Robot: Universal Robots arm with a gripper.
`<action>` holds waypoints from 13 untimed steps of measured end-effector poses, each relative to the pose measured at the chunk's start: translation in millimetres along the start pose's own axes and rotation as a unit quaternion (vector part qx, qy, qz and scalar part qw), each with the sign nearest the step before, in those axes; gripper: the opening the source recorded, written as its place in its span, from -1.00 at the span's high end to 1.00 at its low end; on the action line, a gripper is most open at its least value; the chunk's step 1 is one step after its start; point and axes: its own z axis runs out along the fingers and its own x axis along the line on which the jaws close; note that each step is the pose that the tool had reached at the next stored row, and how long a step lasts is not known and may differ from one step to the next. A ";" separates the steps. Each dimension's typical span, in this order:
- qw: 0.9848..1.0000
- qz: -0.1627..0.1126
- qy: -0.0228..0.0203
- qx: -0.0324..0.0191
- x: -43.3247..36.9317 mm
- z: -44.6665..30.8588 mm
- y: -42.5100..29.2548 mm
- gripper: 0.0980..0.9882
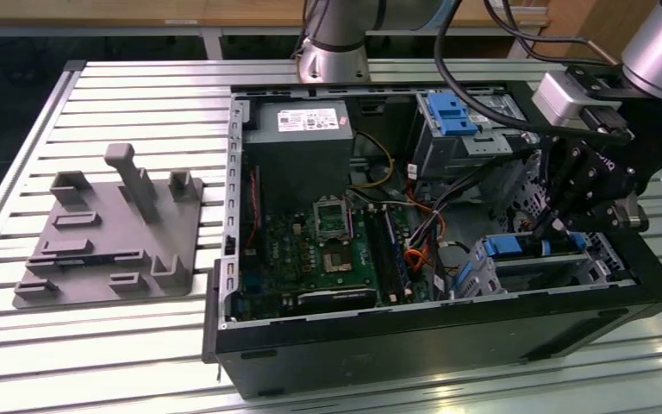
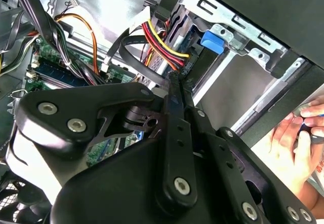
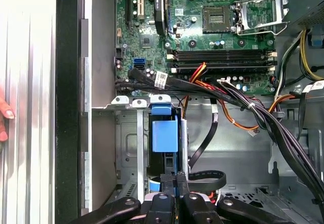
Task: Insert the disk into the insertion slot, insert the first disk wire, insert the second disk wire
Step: 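Insert the second disk wire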
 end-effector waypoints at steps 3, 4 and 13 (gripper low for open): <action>1.000 0.000 0.000 0.000 -0.1 0.2 0.0 0.90; 1.000 0.000 0.000 0.000 -0.1 0.0 0.0 0.90; 1.000 0.000 0.000 0.000 -0.1 -2.3 0.1 0.90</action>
